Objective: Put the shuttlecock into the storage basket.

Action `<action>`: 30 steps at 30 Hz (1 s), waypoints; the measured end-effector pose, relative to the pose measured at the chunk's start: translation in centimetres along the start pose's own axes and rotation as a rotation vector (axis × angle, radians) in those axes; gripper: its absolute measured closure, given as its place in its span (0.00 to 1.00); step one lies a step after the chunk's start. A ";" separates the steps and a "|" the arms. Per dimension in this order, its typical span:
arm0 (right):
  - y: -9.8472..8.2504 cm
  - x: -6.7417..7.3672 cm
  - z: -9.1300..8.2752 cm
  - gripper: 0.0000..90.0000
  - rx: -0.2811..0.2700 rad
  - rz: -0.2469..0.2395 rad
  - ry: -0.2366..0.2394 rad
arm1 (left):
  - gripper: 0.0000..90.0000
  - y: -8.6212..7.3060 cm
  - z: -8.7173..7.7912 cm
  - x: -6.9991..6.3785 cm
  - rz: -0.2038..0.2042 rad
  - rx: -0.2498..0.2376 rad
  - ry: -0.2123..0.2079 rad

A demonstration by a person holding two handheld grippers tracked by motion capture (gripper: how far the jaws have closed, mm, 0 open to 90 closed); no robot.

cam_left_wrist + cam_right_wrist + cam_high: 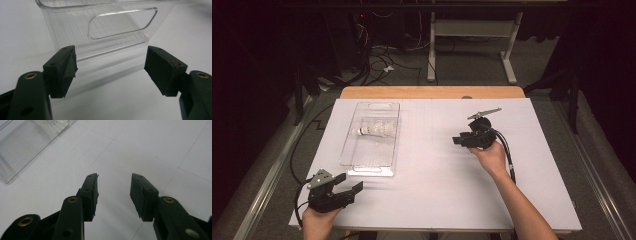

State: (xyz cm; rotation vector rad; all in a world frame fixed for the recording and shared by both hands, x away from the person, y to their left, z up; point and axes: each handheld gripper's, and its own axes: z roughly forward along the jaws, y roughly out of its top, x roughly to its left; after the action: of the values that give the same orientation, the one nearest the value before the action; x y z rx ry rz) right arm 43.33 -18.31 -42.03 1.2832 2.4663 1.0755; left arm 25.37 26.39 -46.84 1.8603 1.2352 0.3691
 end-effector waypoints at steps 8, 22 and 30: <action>-0.6 -0.3 -0.3 0.64 -0.003 0.006 -0.006 | 0.30 0.0 0.0 0.0 0.000 0.000 0.001; -1.6 -1.1 -1.2 0.64 -0.022 0.025 -0.010 | 0.30 0.0 0.0 0.0 -0.001 0.001 -0.001; -2.1 -1.2 -1.6 0.60 -0.035 0.029 -0.017 | 0.30 0.0 0.0 -0.1 -0.001 0.001 -0.002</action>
State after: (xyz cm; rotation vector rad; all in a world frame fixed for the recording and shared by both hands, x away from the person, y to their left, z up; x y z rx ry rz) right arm 42.00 -20.91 -42.48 1.3161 2.4132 1.1048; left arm 25.38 26.32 -46.86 1.8603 1.2356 0.3658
